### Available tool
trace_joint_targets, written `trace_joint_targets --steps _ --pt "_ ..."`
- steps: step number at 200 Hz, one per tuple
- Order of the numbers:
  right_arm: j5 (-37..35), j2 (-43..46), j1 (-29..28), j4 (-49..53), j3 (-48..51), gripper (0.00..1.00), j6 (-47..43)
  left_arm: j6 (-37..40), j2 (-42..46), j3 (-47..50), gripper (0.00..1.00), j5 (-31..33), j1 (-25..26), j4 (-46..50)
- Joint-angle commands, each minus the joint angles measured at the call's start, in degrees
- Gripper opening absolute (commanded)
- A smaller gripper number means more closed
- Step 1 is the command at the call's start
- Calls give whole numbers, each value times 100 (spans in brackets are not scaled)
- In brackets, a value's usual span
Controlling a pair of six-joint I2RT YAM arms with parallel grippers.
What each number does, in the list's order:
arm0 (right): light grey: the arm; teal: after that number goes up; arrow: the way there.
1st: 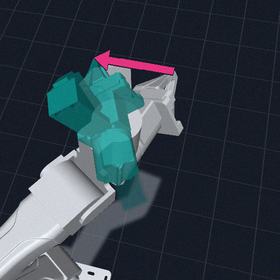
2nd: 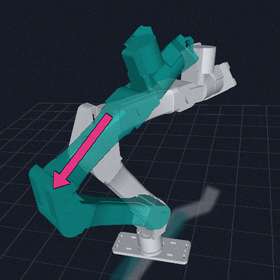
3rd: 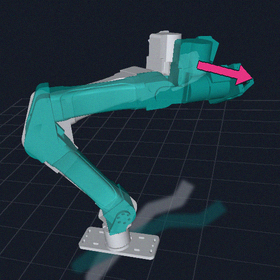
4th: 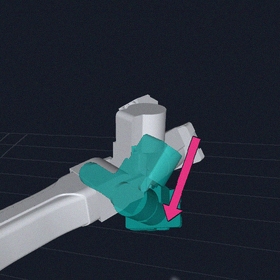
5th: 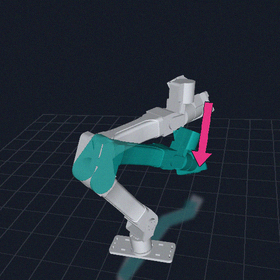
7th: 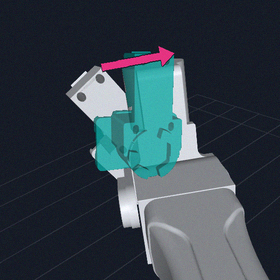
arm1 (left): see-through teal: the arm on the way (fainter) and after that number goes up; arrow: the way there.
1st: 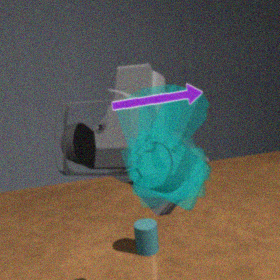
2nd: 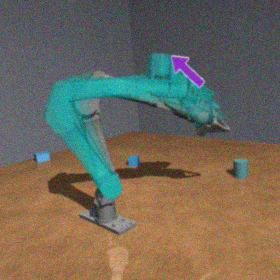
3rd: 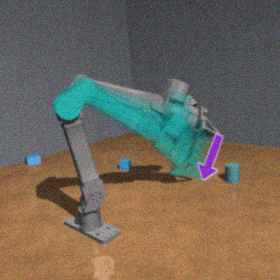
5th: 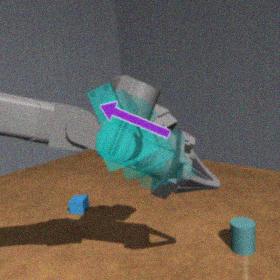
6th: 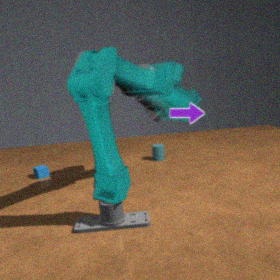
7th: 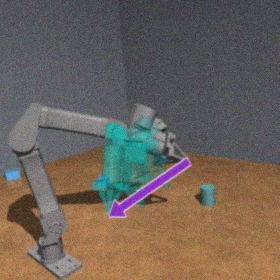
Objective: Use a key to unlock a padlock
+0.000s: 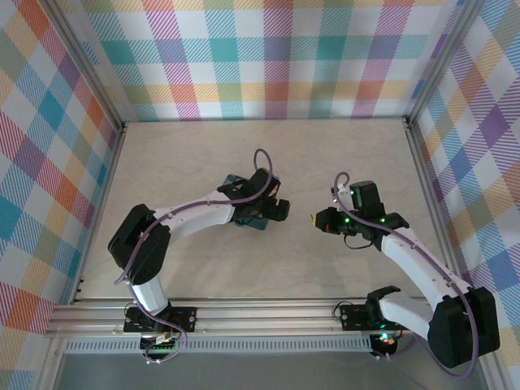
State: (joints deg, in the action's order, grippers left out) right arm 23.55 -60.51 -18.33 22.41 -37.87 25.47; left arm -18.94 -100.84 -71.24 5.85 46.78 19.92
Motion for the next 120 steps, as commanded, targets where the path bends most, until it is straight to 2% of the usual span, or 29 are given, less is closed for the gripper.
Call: trace_joint_targets --steps 1,22,43,83,120 --pt "-8 30 40 70 104 0 1 -217 -331 -198 93 -501 133 75" --pt "-7 37 41 66 112 0 -9 -159 -429 -414 93 -602 149 93" --pt "71 82 40 -2 129 0 -23 -24 -132 -423 94 -552 138 42" --pt "679 26 44 -700 270 0 75 171 1044 -29 95 -725 -116 -119" --pt "1099 -471 -49 -1292 170 0 203 83 2278 890 96 -907 -475 -221"
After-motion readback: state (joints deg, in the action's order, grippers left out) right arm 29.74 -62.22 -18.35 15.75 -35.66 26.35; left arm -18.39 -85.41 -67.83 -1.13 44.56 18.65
